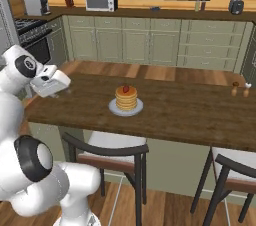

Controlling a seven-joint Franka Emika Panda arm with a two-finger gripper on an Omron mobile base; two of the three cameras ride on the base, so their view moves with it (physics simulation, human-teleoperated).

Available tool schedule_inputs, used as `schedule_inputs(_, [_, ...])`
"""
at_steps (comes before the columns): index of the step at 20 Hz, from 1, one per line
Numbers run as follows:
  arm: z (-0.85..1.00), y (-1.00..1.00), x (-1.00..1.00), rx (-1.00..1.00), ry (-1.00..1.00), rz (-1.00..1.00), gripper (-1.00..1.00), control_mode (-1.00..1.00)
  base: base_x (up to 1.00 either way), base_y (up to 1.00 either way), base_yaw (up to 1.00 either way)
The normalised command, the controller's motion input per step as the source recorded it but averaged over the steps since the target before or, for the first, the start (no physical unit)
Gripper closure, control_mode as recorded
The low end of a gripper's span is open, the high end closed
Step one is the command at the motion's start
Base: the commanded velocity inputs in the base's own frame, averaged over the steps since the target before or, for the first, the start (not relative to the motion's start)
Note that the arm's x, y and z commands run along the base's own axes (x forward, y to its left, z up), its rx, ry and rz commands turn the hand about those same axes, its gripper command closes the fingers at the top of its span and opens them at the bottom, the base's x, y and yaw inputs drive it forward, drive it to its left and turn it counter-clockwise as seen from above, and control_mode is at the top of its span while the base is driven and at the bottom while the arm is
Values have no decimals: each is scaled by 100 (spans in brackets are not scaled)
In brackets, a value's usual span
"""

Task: Take the strawberry from the fridge and place it on top of the pancake, located on the dining counter.

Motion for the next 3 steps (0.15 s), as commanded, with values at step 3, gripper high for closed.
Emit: schedule_inputs(3, [-12,5,-92,-11,15,2,-100,-100,0,0,0])
